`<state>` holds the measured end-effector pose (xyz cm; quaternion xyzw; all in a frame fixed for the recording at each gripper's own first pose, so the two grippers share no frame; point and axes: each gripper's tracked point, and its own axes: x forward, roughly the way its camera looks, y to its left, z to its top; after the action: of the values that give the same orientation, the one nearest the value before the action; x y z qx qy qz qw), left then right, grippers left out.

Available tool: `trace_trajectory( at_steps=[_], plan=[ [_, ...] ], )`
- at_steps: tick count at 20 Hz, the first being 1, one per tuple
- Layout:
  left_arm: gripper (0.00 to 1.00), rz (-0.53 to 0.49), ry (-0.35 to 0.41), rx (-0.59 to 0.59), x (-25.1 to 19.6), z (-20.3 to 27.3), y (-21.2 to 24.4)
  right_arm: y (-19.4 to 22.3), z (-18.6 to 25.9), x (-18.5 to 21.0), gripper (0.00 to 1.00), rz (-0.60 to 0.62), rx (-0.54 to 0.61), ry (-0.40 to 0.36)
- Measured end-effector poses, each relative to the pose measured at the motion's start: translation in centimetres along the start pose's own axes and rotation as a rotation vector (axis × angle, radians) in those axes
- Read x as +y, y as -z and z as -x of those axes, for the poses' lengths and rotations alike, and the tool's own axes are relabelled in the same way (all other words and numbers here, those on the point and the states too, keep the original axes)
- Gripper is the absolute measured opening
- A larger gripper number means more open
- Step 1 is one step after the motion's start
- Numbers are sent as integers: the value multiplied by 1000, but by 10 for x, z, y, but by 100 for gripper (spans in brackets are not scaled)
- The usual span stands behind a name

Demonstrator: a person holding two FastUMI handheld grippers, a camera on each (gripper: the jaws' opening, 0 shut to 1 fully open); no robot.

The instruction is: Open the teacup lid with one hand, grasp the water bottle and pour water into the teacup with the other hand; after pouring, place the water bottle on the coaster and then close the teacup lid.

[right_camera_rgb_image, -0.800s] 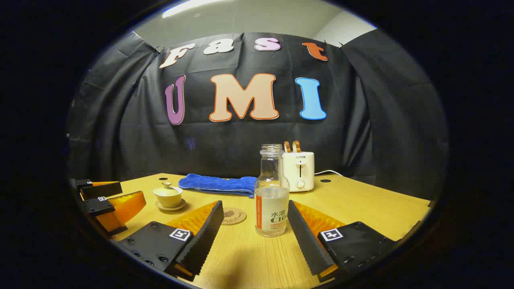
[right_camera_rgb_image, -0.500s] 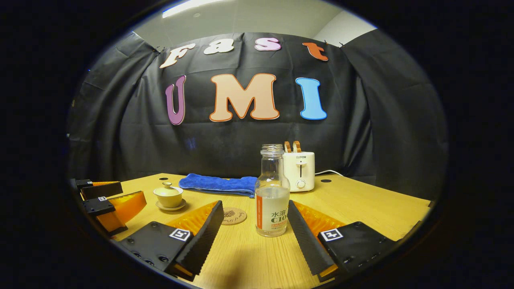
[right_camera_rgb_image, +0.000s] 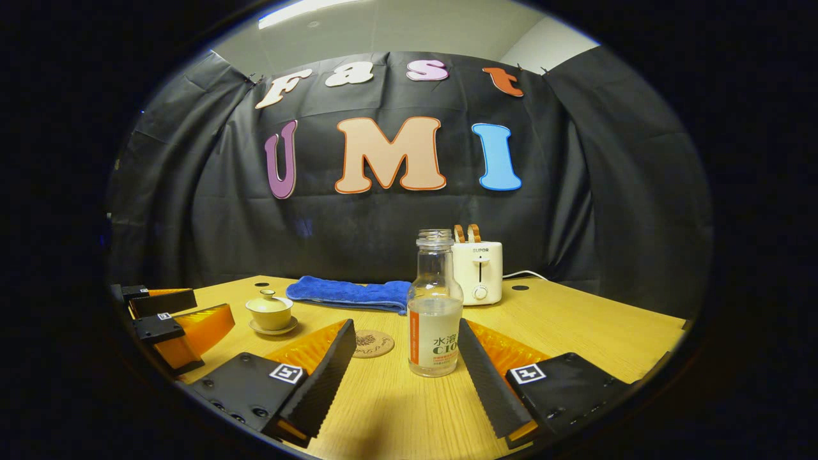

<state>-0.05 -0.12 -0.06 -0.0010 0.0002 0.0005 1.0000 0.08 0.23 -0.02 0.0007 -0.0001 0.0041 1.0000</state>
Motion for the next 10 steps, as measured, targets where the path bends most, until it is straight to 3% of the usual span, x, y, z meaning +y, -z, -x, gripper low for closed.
trace_trajectory(
  at_steps=[10],
  plan=[
    [97, 1, -1, -1, -1, 0, -1, 0, 0, 0, 100, 0, 1, 0]
  ],
)
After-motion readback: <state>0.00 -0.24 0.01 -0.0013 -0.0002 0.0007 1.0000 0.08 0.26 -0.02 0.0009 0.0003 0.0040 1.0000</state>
